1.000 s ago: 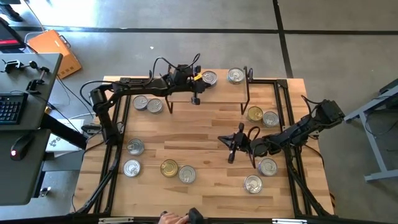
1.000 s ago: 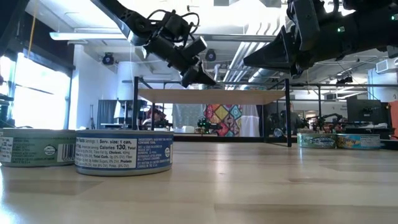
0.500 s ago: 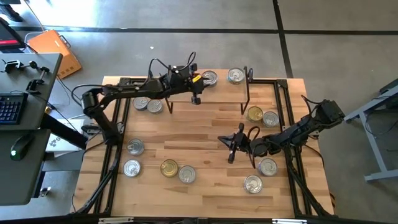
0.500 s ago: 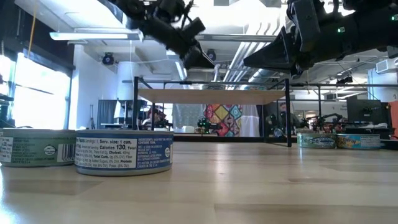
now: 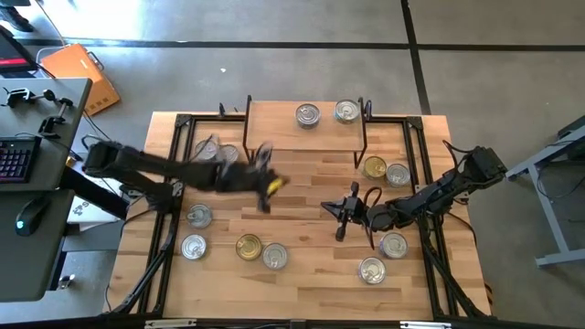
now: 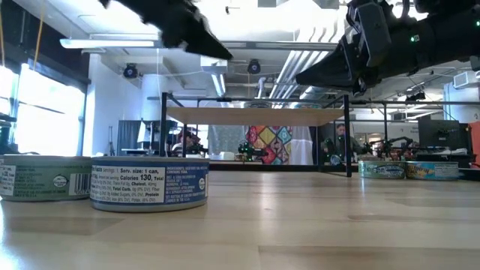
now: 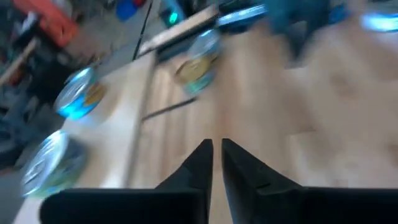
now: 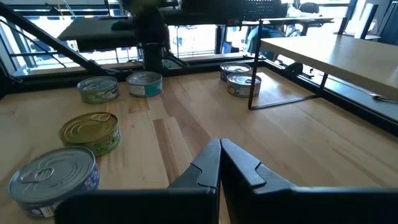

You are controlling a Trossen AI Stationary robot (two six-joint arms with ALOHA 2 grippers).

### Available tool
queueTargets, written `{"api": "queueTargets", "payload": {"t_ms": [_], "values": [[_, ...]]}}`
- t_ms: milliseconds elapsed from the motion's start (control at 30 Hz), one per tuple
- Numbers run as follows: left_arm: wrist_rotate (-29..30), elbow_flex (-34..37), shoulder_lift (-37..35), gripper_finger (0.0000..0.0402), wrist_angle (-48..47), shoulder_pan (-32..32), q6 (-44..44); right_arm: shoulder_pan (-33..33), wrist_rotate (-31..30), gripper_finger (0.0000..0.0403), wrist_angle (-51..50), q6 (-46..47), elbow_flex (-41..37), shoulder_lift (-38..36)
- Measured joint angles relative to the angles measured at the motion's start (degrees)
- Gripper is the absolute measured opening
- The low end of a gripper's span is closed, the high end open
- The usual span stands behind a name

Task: Stack canned seafood by type on shelf
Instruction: Put the blue tuna can on the shelf

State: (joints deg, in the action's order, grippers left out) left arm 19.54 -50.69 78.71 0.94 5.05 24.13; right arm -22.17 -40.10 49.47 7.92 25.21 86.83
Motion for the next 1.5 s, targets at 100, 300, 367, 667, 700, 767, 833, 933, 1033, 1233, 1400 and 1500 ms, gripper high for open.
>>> {"api": "queueTargets", "payload": {"t_ms": [100,300,367,667,700,767,833,933,1033,1233,1400,1500], "values": [[5.23,4.72,-1.58,0.0006,4.79,8.91,-0.12,0.02,-0.01,0.0,-0.11,-0.3,0.02,0.0],[16.2,7.16,-1.91,0.0002,5.86,20.98,-9.99,0.17,-0.02,0.0,-0.13,-0.86,0.02,0.0],[16.47,7.16,-1.83,0.0003,5.79,22.8,-14.04,0.16,0.0,0.0,-0.14,-1.41,0.02,0.0],[16.48,7.16,-1.53,0.0003,-1.77,23.7,-31.63,0.47,7.09,0.0,-0.52,-1.51,0.02,0.0],[15.98,7.16,-1.26,0.0003,-2.99,23.57,-32.98,0.77,8.62,0.0,-0.52,-1.54,0.02,0.0],[13.7,7.16,-0.49,0.0003,-5.25,23.53,-35.17,1.78,10.85,0.0,-0.56,-1.92,0.07,0.22],[8.17,7.16,0.38,0.0003,-6.59,23.57,-36.74,3.12,11.43,0.0002,-2.38,-1.16,1.0,1.11],[-3.24,7.16,2.8,0.0001,-8.25,23.37,-39.66,5.41,11.43,0.001,-6.8,1.21,3.71,3.94],[-8.74,7.16,6.71,0.0001,-5.62,23.03,-41.86,7.62,11.42,0.002,-7.18,1.89,6.31,7.56],[-10.44,7.1,14.92,0.0,-2.57,18.25,-37.22,9.38,12.2,0.0026,-7.73,1.09,9.17,11.26],[-9.42,5.08,17.92,0.0,0.77,11.96,-25.12,9.01,12.19,0.0026,-10.36,-0.79,9.22,9.76],[-4.08,2.66,17.4,0.0,1.66,9.73,-19.04,9.03,12.2,0.0026,-12.36,-0.15,9.22,8.83]]}}
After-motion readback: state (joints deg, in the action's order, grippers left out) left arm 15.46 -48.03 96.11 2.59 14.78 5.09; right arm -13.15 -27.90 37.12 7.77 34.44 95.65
